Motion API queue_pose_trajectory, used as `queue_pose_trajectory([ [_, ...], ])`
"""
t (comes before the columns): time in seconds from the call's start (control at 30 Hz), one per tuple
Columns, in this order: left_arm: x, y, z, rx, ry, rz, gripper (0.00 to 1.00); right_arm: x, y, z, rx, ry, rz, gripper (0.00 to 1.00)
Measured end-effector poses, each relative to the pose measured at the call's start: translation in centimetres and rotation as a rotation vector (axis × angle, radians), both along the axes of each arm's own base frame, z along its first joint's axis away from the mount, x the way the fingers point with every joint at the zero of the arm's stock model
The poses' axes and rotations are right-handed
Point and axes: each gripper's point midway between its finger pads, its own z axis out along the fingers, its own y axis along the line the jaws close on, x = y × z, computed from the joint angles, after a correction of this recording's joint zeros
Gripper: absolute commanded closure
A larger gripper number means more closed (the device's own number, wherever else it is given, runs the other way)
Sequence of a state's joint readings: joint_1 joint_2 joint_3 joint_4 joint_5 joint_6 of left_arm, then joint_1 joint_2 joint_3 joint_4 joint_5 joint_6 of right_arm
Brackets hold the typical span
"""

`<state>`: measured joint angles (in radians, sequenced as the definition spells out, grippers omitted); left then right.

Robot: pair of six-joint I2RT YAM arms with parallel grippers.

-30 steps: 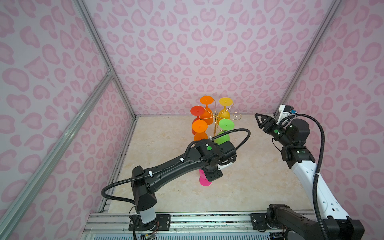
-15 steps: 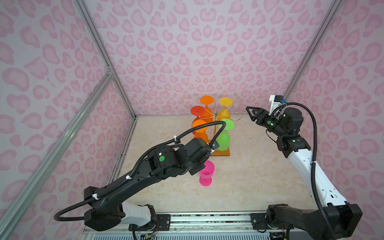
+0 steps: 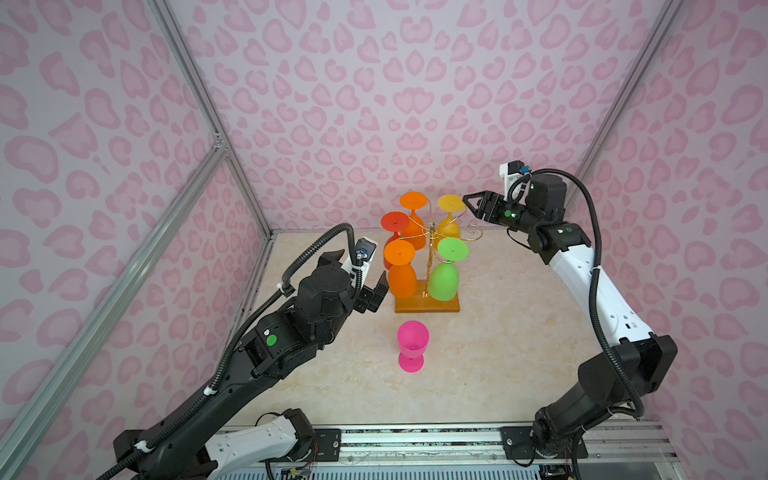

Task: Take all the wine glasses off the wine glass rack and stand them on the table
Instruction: 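Release and raise the left gripper while the right gripper reaches the yellow glass, then close the right gripper on the yellow glass's foot on the rack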

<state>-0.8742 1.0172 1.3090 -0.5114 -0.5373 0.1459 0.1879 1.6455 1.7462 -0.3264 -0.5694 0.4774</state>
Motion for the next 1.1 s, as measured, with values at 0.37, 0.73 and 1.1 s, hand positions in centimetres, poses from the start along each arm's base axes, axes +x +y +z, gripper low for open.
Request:
queue_pose_trajectory([
  [0.37,0.8,-0.3,0.1,-0.037,0.002,-0.007,0.02,1.7,1.7,-1.1,-0.028,0.044,0.033,0.37],
  [0.73,0.6,-0.5,-0.2,-0.048,0.009,-0.030,0.02,2.3,2.5,-1.8,-0.035,0.060,0.046,0.38],
  [1.1,0.4,-1.0,-0.4,-0.052,0.017,-0.057,0.02,2.6,2.9,-2.0,-0.033,0.059,0.051,0.50],
])
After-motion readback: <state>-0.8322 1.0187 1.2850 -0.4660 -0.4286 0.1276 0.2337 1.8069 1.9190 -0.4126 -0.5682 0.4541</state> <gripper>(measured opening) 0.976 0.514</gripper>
